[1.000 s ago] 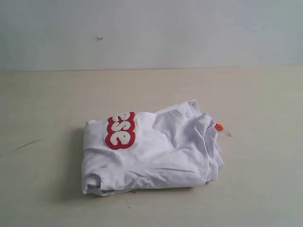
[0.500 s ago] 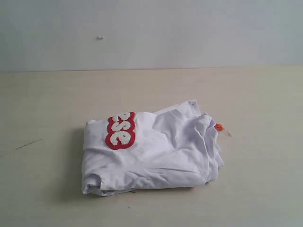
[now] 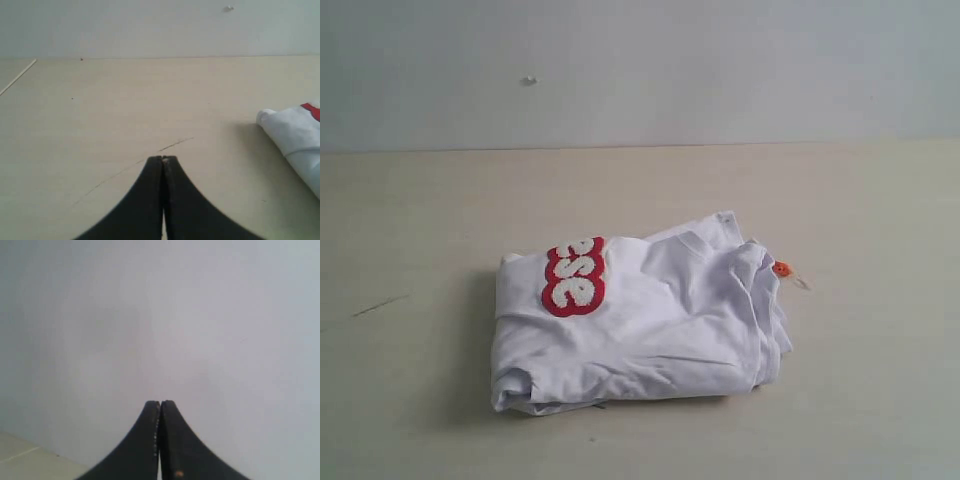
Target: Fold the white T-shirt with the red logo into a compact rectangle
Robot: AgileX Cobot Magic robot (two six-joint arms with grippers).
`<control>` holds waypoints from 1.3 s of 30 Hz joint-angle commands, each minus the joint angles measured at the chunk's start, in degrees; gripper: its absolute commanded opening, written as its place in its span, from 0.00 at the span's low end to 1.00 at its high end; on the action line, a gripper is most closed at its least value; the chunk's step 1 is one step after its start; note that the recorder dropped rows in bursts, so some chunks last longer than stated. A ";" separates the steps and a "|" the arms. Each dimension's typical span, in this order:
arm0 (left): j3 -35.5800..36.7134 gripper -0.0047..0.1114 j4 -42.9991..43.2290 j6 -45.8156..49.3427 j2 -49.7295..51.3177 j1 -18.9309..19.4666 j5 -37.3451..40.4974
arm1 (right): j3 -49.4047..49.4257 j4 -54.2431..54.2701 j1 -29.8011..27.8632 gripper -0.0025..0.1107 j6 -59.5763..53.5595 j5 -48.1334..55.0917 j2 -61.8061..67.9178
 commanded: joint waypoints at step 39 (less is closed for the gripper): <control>0.03 0.04 -0.64 0.00 -0.23 0.09 -0.09 | 44.26 -10.59 -26.22 0.02 13.84 -1.62 -17.63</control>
